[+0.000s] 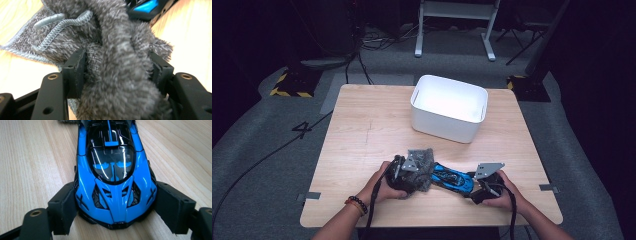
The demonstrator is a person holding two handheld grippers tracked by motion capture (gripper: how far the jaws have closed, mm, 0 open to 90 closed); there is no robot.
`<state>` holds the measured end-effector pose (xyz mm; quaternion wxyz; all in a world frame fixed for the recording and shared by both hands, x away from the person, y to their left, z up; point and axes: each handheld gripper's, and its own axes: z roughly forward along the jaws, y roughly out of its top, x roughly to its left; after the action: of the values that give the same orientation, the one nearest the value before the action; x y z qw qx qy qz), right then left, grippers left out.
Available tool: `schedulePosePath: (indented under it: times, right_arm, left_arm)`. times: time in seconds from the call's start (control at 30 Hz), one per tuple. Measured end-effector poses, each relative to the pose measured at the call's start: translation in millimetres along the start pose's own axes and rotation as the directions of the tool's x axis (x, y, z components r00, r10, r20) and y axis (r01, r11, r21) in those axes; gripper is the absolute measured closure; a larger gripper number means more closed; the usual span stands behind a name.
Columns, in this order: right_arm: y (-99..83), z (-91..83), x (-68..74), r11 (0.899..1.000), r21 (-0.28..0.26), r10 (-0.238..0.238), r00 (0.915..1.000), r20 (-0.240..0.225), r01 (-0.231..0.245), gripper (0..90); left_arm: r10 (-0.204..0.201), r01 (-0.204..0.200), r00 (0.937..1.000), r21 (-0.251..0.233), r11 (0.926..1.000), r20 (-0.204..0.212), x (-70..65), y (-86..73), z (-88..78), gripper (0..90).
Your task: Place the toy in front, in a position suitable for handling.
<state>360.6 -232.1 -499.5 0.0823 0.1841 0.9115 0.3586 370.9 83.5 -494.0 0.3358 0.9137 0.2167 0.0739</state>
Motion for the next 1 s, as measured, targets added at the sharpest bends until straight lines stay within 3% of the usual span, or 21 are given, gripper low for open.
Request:
schedulePosePath:
  times: [0.17,0.4,0.5,0.6,0.7,0.8,0.87,1.0]
  right_arm:
    - [1.8,1.8,0.6,1.000,-0.005,0.013,0.9998,0.017,-0.012,25.1]
    - [5.5,5.0,-5.1,0.998,-0.007,0.058,0.9968,0.055,-0.058,25.6]
    - [7.6,6.4,-8.4,0.997,-0.003,0.083,0.9936,0.076,-0.083,25.7]
    - [9.3,7.2,-8.9,0.995,0.004,0.100,0.9907,0.093,-0.100,25.8]
    - [10.0,7.1,-9.2,0.994,0.009,0.104,0.9900,0.095,-0.105,25.9]
    - [10.4,7.7,-9.2,0.994,0.009,0.109,0.9889,0.101,-0.110,25.9]
    - [11.1,8.2,-9.3,0.993,0.009,0.113,0.9877,0.109,-0.114,25.9]
    - [14.7,11.1,-9.4,0.991,0.010,0.132,0.9835,0.124,-0.134,25.8]
  left_arm:
    - [0.004,-0.004,0.9999,0.004,1.0000,-0.014,1.3,15.9,12.8,41.3]
    - [-0.021,0.021,0.9987,0.005,0.9998,-0.046,15.8,30.7,24.2,43.1]
    - [-0.014,0.014,0.9988,0.001,0.9999,-0.046,18.6,32.8,24.9,50.5]
    - [0.016,-0.016,0.9996,0.010,0.9998,-0.022,17.0,29.3,20.0,61.9]
    - [0.051,-0.051,0.9977,0.019,0.9985,0.045,13.7,23.4,12.9,64.9]
    - [0.086,-0.090,0.9876,0.025,0.9956,0.131,4.2,16.1,5.9,65.2]
    - [0.119,-0.124,0.9791,0.020,0.9920,0.165,-4.8,11.7,2.6,65.2]
    - [0.111,-0.117,0.9834,0.032,0.9926,0.143,-15.2,6.1,-3.1,63.4]
